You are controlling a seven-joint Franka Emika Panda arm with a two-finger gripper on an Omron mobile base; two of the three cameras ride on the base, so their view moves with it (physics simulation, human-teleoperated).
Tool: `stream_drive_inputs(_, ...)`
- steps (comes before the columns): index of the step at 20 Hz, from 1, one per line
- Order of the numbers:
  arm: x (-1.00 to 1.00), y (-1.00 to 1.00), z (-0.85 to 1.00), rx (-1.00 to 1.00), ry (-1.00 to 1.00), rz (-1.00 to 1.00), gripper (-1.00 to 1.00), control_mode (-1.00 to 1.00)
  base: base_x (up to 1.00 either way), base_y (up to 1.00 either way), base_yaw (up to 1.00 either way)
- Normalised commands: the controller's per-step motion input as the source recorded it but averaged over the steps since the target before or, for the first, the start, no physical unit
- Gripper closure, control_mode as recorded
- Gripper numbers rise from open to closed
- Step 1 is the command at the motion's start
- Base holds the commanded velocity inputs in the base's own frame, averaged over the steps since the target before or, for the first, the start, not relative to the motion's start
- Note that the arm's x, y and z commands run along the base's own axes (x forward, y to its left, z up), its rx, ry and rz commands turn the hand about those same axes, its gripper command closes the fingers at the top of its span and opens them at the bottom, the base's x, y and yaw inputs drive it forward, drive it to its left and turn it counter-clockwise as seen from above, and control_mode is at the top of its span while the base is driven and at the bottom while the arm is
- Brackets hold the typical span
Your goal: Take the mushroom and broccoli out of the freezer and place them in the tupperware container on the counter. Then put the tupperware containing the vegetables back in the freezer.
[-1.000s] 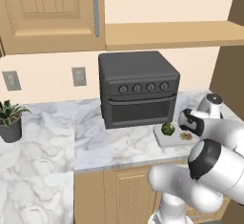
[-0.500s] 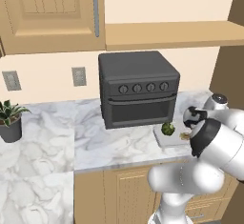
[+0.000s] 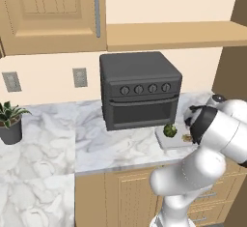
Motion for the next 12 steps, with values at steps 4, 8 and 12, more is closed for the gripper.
stream_drive_inputs(4,0.20,0.00,-0.27,0.00,0.03,0.00,-1.00,-1.00,0.00,0.00,0.00)
stream_drive_inputs(8,0.24,-0.02,-0.28,0.01,0.01,0.00,-1.00,-1.00,0.00,0.00,0.00)
stream_drive_inputs(12,0.18,-0.01,-0.26,0.03,0.00,0.00,-1.00,-1.00,0.00,0.00,0.00)
